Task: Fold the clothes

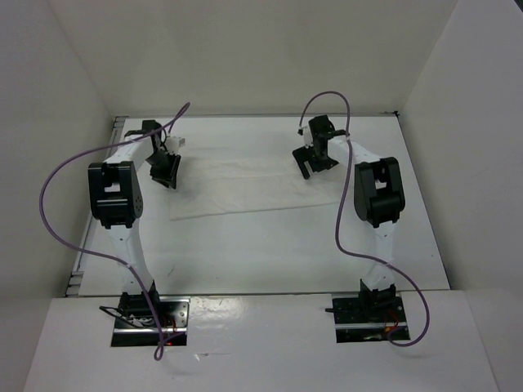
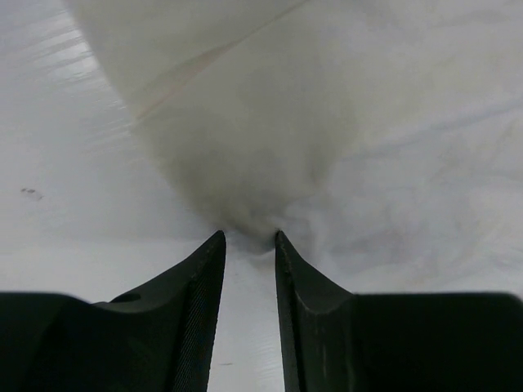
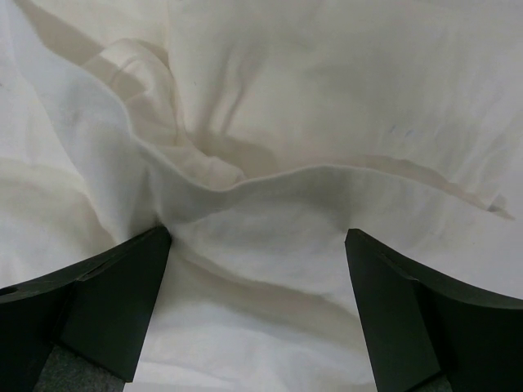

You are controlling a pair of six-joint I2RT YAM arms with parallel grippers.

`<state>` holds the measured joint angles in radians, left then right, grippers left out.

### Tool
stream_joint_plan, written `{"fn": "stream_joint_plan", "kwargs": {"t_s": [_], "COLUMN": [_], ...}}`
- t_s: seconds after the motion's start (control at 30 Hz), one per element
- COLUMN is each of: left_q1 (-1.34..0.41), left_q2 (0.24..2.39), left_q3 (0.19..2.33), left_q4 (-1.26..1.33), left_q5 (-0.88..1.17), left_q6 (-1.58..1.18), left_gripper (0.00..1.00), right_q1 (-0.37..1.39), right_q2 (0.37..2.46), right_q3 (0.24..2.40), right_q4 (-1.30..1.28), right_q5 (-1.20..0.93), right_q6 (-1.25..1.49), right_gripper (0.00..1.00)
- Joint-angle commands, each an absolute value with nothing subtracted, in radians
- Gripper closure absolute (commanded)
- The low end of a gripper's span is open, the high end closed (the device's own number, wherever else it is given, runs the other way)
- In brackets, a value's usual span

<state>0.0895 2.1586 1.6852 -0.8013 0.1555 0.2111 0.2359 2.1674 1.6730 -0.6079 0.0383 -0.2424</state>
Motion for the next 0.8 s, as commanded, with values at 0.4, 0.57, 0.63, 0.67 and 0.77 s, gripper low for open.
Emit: {"fn": "stream_joint_plan", "kwargs": {"t_s": [0.4,0.57,0.63,0.67,0.77], "left_q1": [0.147,0.147,0.147,0.147,0.147], "left_q2": [2.051,2.088,2.097,2.097,2.106], "left_q3": [1.688,1.629,1.629,1.629,1.629], "left_q4": [-0.861,-0.842,-0.842,-0.842,-0.842], "left_q5": [0.297,0.38,0.391,0.391,0.411], "left_q6": [0.222,0.232,0.232,0.232,0.232], "left_gripper": [0.27,0.27,0.28,0.28,0.28], "right_q1": [-0.168,-0.291,-0.314,-0.314,-0.324], "right_q2": [1.988,2.04,2.04,2.04,2.031], "right_q3": [1.704,1.597,1.553,1.539,1.497], "right_q4": [-0.761,-0.816,-0.816,-0.816,-0.795], "right_q5": [-0.488,-0.655,-0.675,-0.675,-0.684], "right_q6": [-0.294,-0.363,-0.4,-0.4,-0.425], "right_gripper": [0.01,0.01,0.01,0.01,0.01]}}
